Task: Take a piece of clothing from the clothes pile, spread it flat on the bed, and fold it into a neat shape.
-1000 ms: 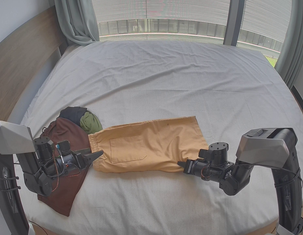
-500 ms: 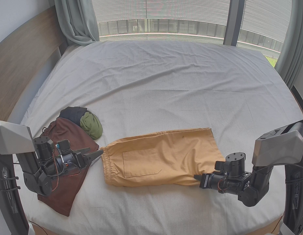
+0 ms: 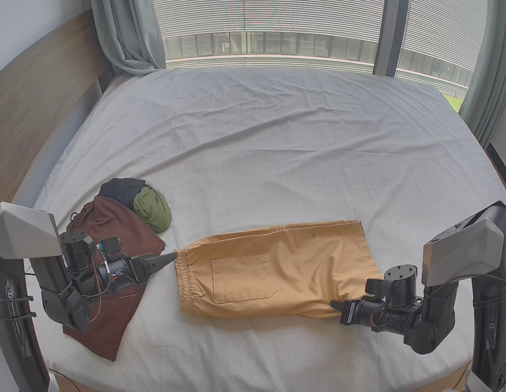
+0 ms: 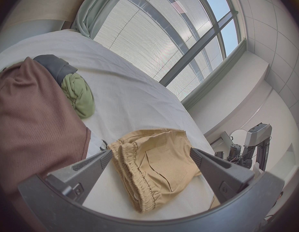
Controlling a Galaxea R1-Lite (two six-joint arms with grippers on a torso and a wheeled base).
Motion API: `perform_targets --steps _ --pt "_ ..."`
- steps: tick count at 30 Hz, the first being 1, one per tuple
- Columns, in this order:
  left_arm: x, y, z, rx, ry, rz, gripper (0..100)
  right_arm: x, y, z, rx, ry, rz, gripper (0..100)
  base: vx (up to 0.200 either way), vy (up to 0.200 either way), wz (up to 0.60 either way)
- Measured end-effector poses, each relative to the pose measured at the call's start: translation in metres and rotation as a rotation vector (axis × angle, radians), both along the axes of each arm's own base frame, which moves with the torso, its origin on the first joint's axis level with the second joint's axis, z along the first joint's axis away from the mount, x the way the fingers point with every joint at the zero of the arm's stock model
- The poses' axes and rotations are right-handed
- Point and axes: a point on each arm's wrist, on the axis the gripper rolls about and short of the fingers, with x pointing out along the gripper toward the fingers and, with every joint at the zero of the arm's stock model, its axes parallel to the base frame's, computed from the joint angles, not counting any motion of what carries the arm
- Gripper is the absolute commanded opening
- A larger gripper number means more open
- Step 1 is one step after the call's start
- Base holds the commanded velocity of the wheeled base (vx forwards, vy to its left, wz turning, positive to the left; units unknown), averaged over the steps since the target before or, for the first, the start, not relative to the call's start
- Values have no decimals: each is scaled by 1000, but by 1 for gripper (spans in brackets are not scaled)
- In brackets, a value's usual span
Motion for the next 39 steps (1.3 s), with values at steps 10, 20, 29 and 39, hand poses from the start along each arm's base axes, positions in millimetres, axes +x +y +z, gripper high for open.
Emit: perform_targets --steps 10,20,29,39 --pt "-1 -3 -11 8 32 -11 100 -25 -5 -4 -39 82 27 100 0 0 0" --pt "0 -2 -22 11 62 -7 100 -57 -1 7 -45 108 109 100 0 0 0" --pt "0 -1 -29 12 81 -4 100 -63 19 38 36 -9 212 100 0 0 0" --pt "0 -1 -33 12 96 -5 100 -42 41 87 205 -229 296 100 0 0 0"
